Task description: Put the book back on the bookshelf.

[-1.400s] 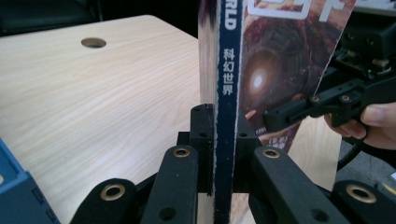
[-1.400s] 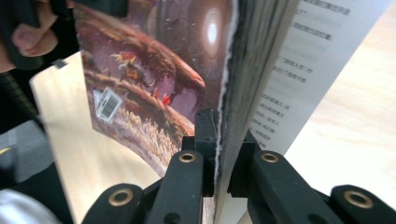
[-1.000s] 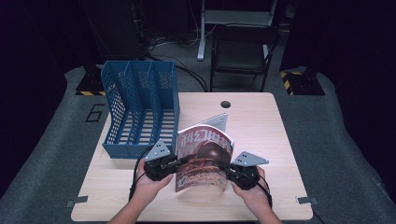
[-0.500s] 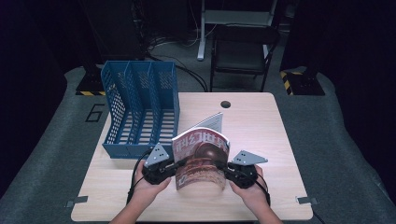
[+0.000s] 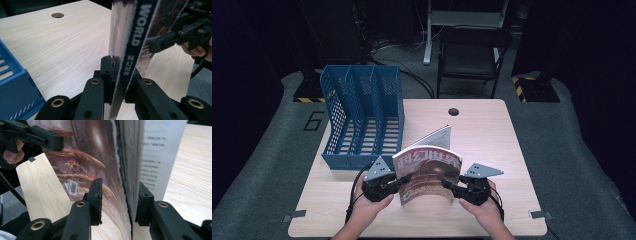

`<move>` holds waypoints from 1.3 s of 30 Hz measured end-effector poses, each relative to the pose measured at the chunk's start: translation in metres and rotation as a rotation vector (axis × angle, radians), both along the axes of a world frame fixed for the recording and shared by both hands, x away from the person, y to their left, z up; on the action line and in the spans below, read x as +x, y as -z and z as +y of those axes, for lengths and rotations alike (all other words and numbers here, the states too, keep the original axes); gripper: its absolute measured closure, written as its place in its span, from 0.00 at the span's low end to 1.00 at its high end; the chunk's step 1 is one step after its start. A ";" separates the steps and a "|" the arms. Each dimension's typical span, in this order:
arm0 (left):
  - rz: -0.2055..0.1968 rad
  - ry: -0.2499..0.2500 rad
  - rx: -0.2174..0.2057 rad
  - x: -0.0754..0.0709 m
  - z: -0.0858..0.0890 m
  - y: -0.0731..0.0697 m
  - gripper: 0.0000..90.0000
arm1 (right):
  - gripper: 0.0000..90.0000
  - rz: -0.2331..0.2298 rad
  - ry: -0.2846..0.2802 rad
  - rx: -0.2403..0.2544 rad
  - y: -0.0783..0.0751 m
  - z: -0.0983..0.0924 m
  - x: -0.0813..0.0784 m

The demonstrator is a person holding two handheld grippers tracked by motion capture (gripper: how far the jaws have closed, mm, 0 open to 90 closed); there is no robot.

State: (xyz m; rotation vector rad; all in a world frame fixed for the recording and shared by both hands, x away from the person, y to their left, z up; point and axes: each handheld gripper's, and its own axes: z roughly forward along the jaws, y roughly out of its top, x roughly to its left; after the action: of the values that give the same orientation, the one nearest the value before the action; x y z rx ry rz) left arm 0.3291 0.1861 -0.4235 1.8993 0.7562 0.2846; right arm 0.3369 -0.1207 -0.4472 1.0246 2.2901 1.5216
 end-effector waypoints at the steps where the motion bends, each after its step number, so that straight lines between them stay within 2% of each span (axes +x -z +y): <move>1: 0.000 0.007 0.008 -0.001 0.000 -0.001 0.91 | 0.68 0.001 -0.005 -0.001 0.000 -0.001 0.001; 4: 0.004 0.010 0.014 -0.002 0.000 -0.001 0.90 | 0.67 0.016 -0.005 0.002 0.001 -0.002 0.002; 8: 0.028 0.017 0.020 -0.001 0.000 -0.002 0.86 | 0.65 0.034 -0.012 0.005 0.003 -0.006 0.002; 12: 0.057 0.030 0.015 0.001 0.001 -0.005 0.76 | 0.64 0.041 -0.009 0.015 0.003 -0.008 0.003; 14: 0.065 0.043 0.036 0.002 0.001 -0.007 0.71 | 0.64 0.050 -0.011 0.032 0.004 -0.009 0.002; 15: 0.068 0.042 0.033 0.001 0.000 -0.007 0.70 | 0.64 0.059 -0.007 0.035 0.003 -0.009 0.002; 16: 0.061 0.040 0.033 0.002 0.000 -0.009 0.68 | 0.63 0.052 -0.004 0.036 0.004 -0.010 0.002; 21: 0.038 0.018 0.018 0.001 0.001 -0.019 0.60 | 0.60 0.070 -0.008 0.053 0.006 -0.010 0.003; 24: 0.027 0.029 0.038 0.002 0.002 -0.026 0.58 | 0.60 0.079 -0.005 0.056 0.008 -0.010 0.004; 27: 0.037 0.028 0.053 0.005 0.002 -0.030 0.57 | 0.60 0.081 -0.006 0.049 0.009 -0.009 0.003; 28: 0.055 0.031 0.053 0.006 0.002 -0.031 0.57 | 0.60 0.085 -0.005 0.048 0.009 -0.009 0.003; 29: 0.048 0.044 0.067 0.007 0.003 -0.032 0.57 | 0.60 0.084 -0.004 0.048 0.009 -0.009 0.003; 31: 0.058 0.050 0.074 0.007 0.004 -0.034 0.55 | 0.60 0.081 -0.008 0.044 0.009 -0.009 0.003; 33: 0.055 0.056 0.070 0.008 0.004 -0.036 0.55 | 0.60 0.086 -0.003 0.046 0.009 -0.009 0.003; 34: 0.042 0.044 0.066 0.008 0.004 -0.037 0.55 | 0.60 0.087 -0.002 0.045 0.009 -0.009 0.003; 39: 0.060 0.047 0.046 0.010 0.004 -0.044 0.53 | 0.59 0.082 -0.006 0.036 0.009 -0.009 0.003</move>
State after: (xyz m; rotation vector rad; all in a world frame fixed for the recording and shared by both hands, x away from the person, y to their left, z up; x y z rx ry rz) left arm 0.3386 0.1902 -0.3797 1.9734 0.7491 0.2182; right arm 0.3399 -0.1301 -0.4567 1.1104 2.3304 1.5566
